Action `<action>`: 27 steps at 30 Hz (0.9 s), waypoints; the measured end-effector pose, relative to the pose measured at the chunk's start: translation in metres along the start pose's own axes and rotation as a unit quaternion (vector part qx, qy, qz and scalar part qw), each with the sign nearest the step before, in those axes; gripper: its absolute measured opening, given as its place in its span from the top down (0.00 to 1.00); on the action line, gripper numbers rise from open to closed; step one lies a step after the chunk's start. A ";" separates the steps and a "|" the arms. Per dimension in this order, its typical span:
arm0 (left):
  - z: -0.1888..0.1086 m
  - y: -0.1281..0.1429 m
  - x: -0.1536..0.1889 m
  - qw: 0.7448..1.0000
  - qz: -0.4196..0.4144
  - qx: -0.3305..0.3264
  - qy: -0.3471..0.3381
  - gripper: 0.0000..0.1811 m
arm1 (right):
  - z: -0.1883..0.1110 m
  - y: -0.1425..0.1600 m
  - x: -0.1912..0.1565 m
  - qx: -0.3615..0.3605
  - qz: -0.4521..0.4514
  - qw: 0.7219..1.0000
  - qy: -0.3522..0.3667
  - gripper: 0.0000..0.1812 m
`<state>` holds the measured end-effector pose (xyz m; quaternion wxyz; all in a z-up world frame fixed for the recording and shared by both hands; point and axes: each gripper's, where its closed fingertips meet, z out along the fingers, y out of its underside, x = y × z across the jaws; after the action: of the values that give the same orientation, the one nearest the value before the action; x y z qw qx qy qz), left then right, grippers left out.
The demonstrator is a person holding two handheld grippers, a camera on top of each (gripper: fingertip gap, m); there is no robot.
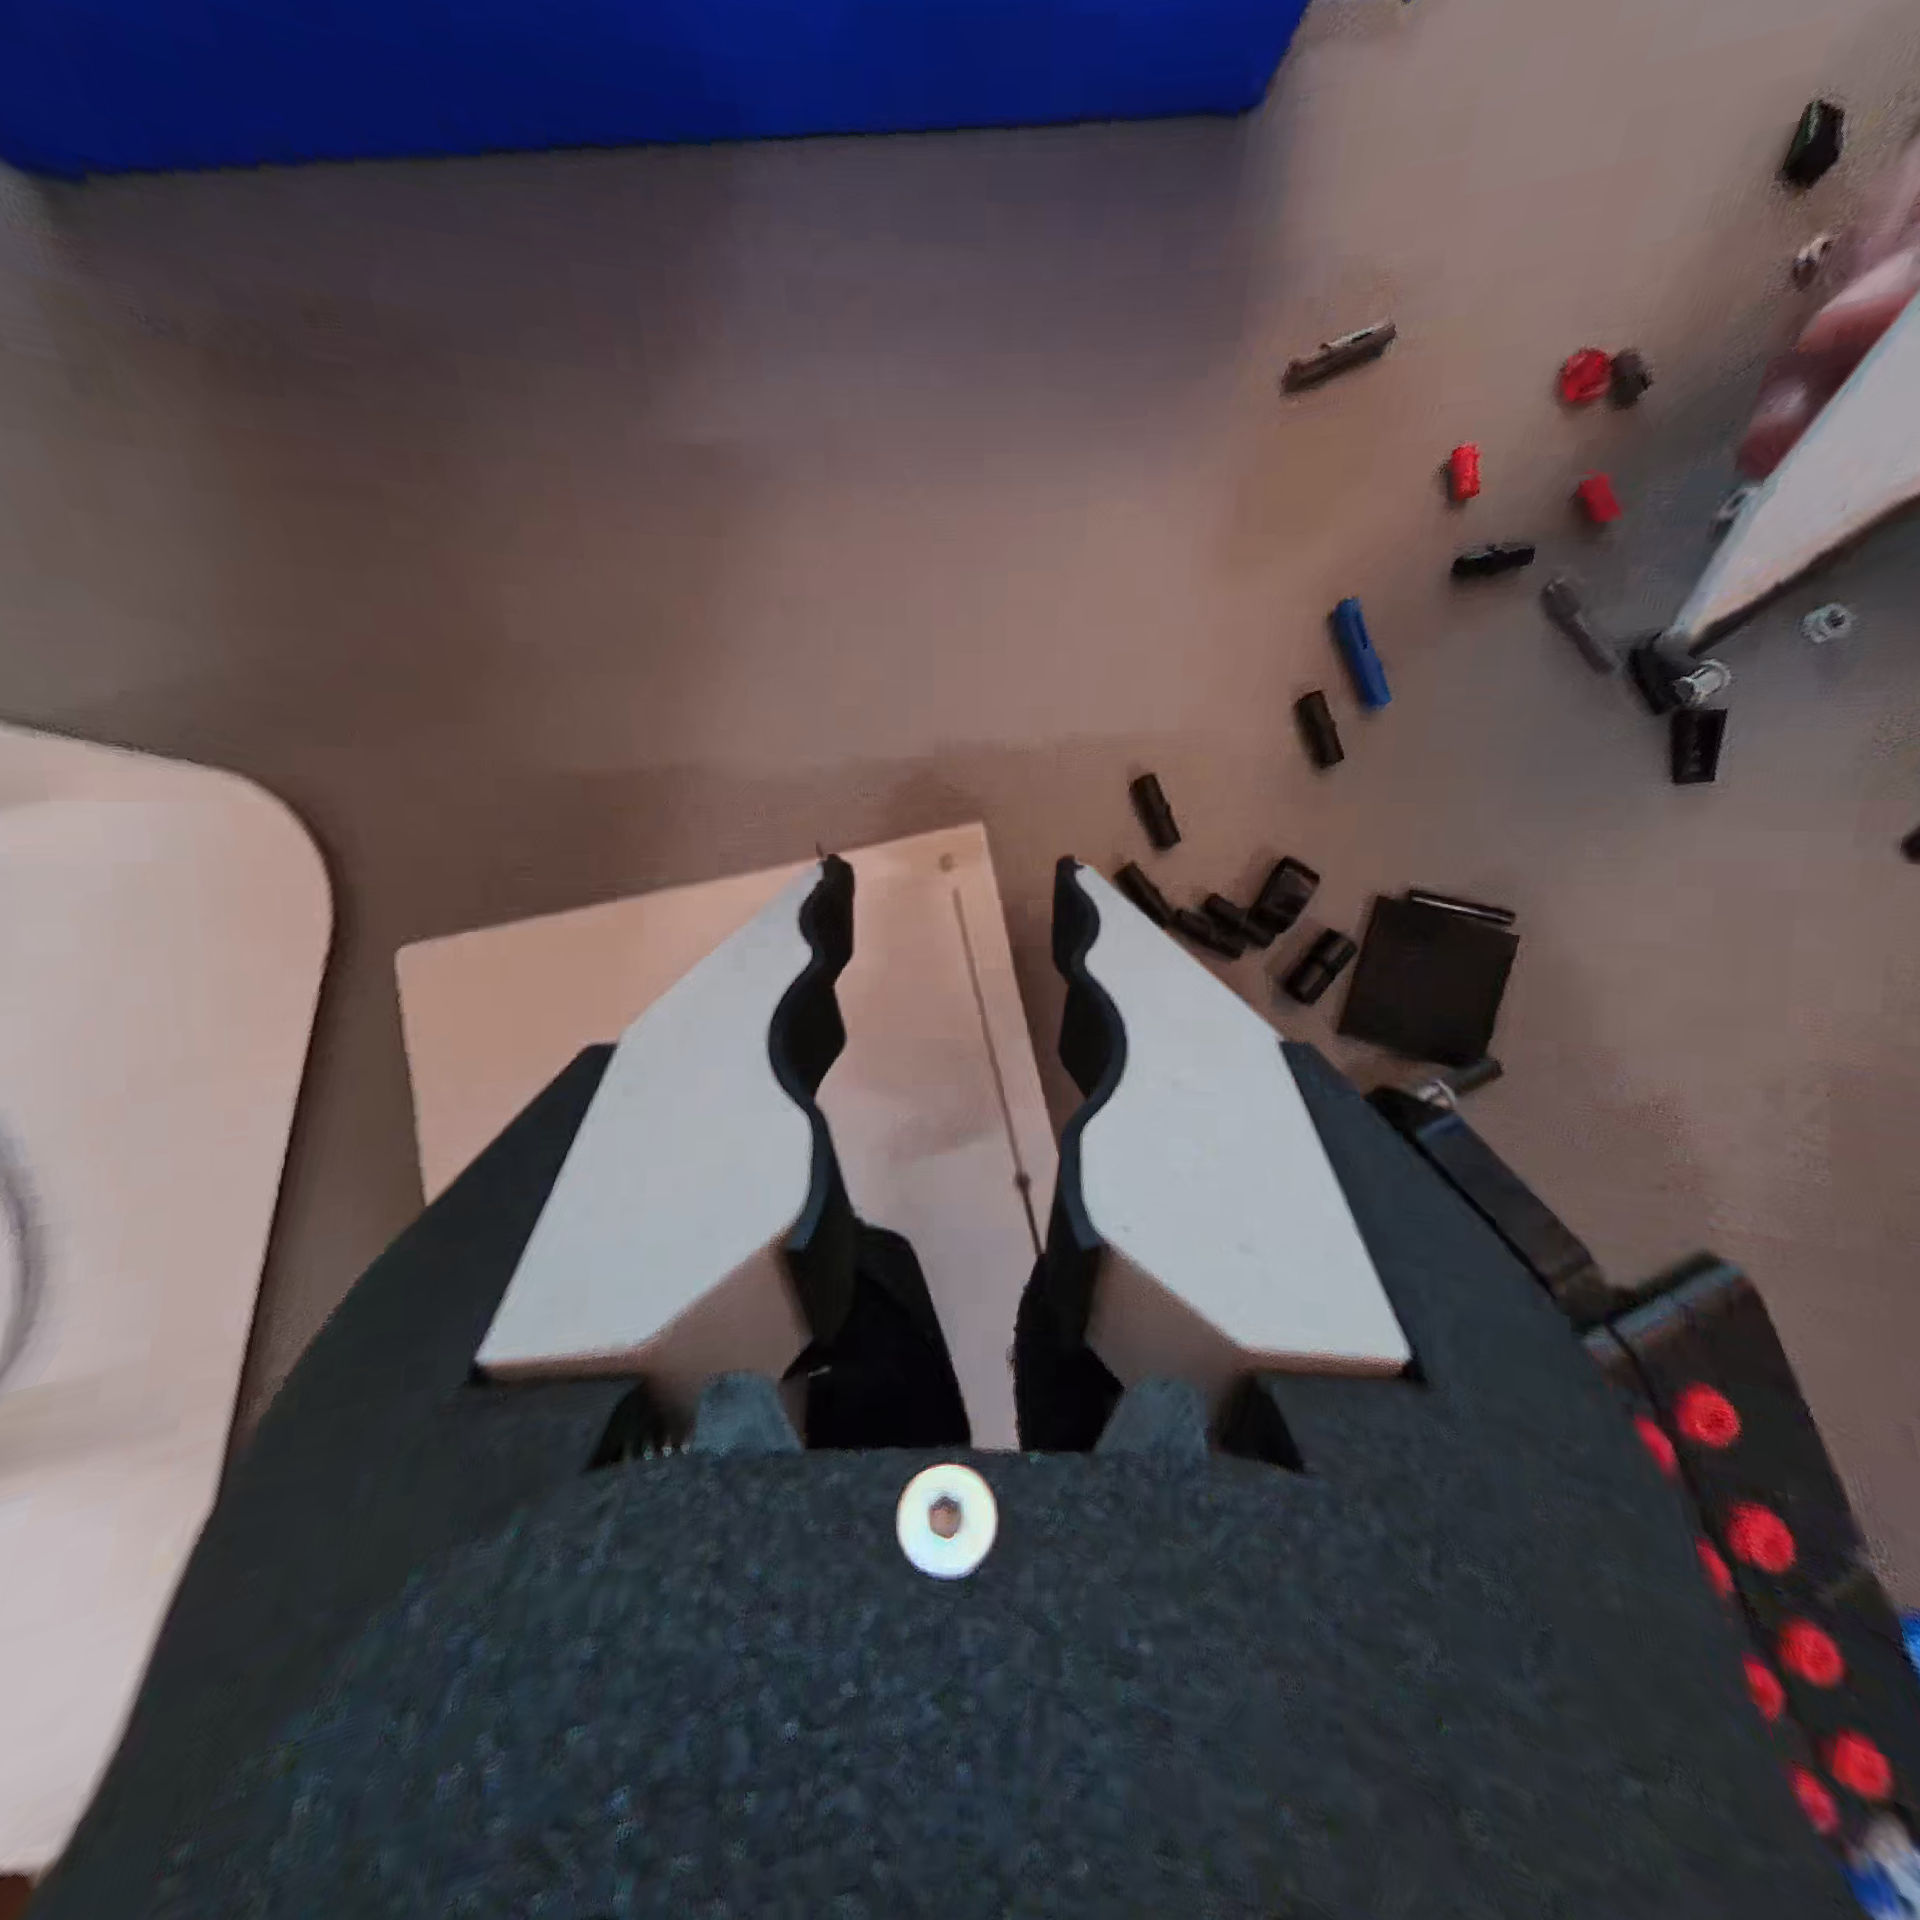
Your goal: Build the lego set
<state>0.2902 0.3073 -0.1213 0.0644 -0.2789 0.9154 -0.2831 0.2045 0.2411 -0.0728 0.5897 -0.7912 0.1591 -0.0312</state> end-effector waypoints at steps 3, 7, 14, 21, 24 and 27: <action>0.019 -0.001 0.003 0.998 0.053 -0.016 -0.007 0.80 | 0.001 0.001 -0.001 -0.006 -0.005 1.000 -0.001 0.81; 0.022 0.004 0.001 0.996 0.076 -0.022 -0.033 0.82 | 0.002 0.004 -0.004 -0.012 -0.002 1.000 -0.009 0.81; 0.017 0.008 -0.004 0.997 0.057 -0.011 -0.045 0.94 | 0.002 0.002 -0.006 -0.009 0.018 0.999 -0.026 0.82; 0.012 0.010 -0.007 0.998 0.042 -0.003 -0.038 1.00 | 0.003 0.006 -0.003 -0.018 0.018 0.999 -0.021 0.83; 0.008 0.007 -0.007 0.999 0.030 0.017 -0.036 1.00 | 0.006 0.007 0.004 -0.023 0.029 0.999 -0.007 0.84; 0.004 0.005 -0.006 0.999 0.005 0.039 -0.023 1.00 | 0.021 0.015 0.019 -0.081 0.066 0.994 0.008 0.73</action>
<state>0.2941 0.3123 -0.1272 0.0981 -0.2777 0.9034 -0.3117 0.2242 0.2510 -0.0959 0.5228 -0.8241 0.2174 0.0144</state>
